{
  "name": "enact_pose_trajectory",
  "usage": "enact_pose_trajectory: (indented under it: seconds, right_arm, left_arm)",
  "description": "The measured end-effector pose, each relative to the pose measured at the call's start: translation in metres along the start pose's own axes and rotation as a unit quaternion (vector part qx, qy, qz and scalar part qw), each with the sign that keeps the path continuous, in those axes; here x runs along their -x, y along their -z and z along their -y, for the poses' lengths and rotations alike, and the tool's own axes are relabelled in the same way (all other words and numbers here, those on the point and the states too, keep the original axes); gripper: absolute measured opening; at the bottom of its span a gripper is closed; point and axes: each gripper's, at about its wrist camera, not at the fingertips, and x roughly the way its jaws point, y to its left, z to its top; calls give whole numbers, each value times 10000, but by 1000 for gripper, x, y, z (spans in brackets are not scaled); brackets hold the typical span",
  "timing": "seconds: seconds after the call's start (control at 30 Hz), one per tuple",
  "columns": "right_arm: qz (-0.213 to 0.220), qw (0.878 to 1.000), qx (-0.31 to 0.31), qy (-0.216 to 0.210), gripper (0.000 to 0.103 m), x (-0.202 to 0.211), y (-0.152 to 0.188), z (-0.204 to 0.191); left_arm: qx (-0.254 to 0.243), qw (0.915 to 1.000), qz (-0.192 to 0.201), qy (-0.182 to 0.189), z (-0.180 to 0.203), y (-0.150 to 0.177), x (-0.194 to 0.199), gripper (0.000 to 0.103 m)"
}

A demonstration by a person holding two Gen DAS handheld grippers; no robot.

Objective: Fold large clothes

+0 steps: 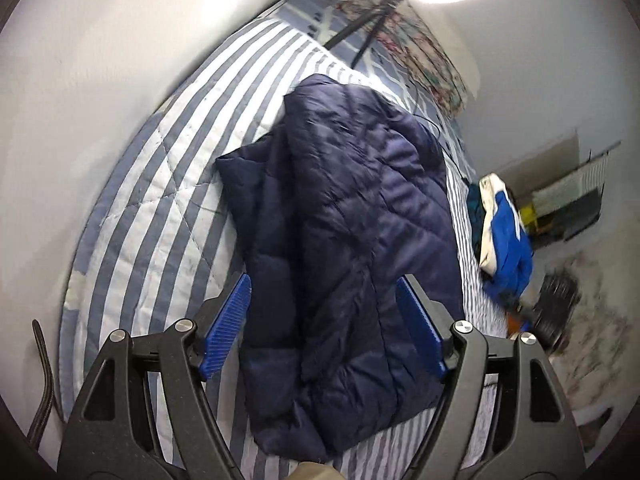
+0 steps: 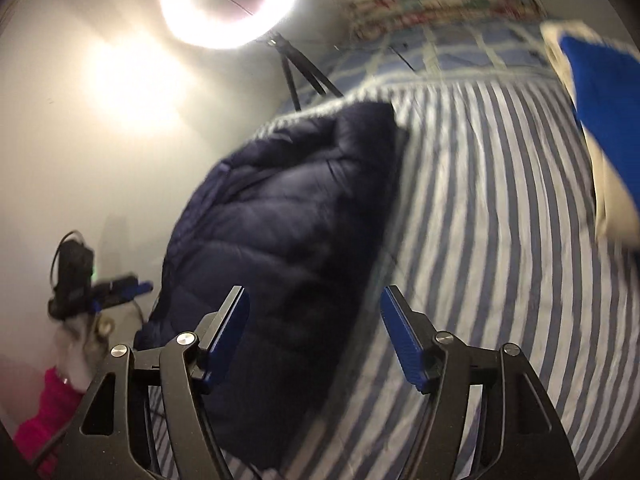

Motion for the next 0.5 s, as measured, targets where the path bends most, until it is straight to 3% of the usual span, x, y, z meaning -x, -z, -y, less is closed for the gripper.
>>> enact_pose_trajectory:
  seconds: [0.2, 0.5]
  right_arm:
    - [-102, 9978, -515, -404, 68, -20, 14, 23]
    - [-474, 9944, -645, -689, 68, -54, 22, 23]
  left_arm:
    - [200, 9997, -91, -79, -16, -20, -20, 77]
    - [100, 9996, -242, -57, -29, -39, -47, 77]
